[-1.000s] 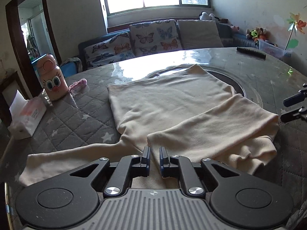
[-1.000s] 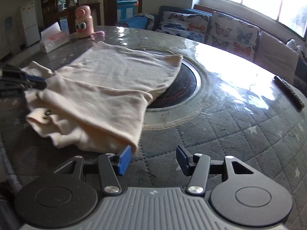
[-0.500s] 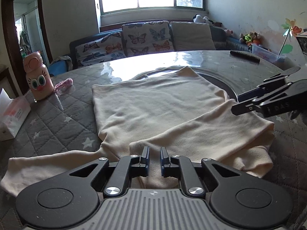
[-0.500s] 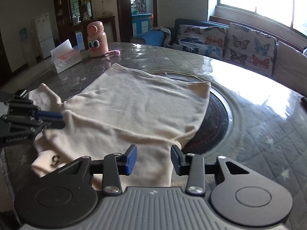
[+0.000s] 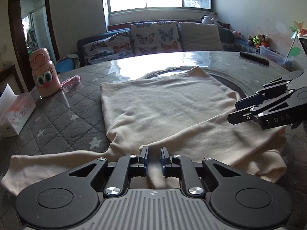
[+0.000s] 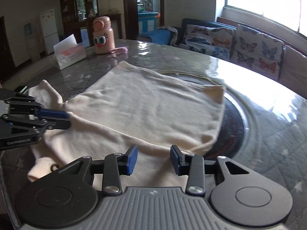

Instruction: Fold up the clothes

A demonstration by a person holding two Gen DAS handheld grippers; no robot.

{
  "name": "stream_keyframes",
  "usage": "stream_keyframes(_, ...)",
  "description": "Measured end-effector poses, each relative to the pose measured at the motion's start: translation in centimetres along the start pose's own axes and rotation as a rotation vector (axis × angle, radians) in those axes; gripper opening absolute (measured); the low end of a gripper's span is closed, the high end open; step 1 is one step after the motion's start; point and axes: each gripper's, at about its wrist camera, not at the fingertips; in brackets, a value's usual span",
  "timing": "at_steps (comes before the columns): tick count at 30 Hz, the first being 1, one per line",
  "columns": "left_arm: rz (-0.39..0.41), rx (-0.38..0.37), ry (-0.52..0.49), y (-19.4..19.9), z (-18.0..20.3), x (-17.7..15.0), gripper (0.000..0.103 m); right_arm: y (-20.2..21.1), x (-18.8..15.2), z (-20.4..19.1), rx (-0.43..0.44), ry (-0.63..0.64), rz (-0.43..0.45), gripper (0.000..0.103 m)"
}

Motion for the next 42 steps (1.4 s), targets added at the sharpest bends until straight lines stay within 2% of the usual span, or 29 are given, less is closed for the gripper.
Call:
stream_keyframes(4, 0.007, 0.009, 0.011, 0.7, -0.7, -0.4, 0.022, -1.1, 0.2, -1.1, 0.000, -0.004, -0.004, 0.038)
stream_keyframes(8, 0.019, 0.033, 0.045, 1.8, -1.9, -0.7, 0.022, -1.6, 0.9, -2.7, 0.020, 0.018, 0.010, 0.038)
stream_keyframes(14, 0.028, 0.122, 0.113, 3.5, -4.8, -1.7, 0.031, -3.0, 1.6, -5.8, 0.046, 0.086, 0.017, 0.038)
stream_keyframes(18, 0.030, 0.189, 0.153, 4.6, -7.0, -2.5, 0.045, -3.7, 2.2, -8.0, 0.076, 0.120, 0.031, 0.038)
stream_keyframes(22, 0.025, 0.251, 0.192, 5.2, -9.0, -3.3, 0.051, -4.1, 2.4, -9.9, 0.113, 0.156, 0.031, 0.038)
stream_keyframes(26, 0.012, 0.314, 0.234, 5.5, -10.6, -4.1, 0.053, -3.1, 2.3, -10.7, 0.130, 0.185, 0.036, 0.038)
stream_keyframes(30, 0.008, 0.363, 0.295, 5.8, -12.2, -4.9, 0.059, -1.1, 1.7, -10.8, 0.154, 0.215, 0.027, 0.038)
stream_keyframes(32, 0.001, 0.388, 0.332, 5.9, -12.8, -5.3, 0.061, -0.6, 1.1, -11.3, 0.177, 0.237, 0.023, 0.039)
stream_keyframes(35, -0.011, 0.416, 0.383, 5.8, -13.8, -5.6, 0.061, -0.9, 0.3, -12.7, 0.197, 0.299, 0.009, 0.046)
stream_keyframes(42, -0.029, 0.500, 0.472, 5.1, -16.5, -6.2, 0.060, -0.1, 0.3, -13.2, 0.214, 0.317, 0.027, 0.047)
Point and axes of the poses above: each gripper's, at about its wrist camera, not at the fingertips, and y roughly against the way its jaws point, z to its right, x to its top, and after that the axes turned 3 degrees about -y, right-handed
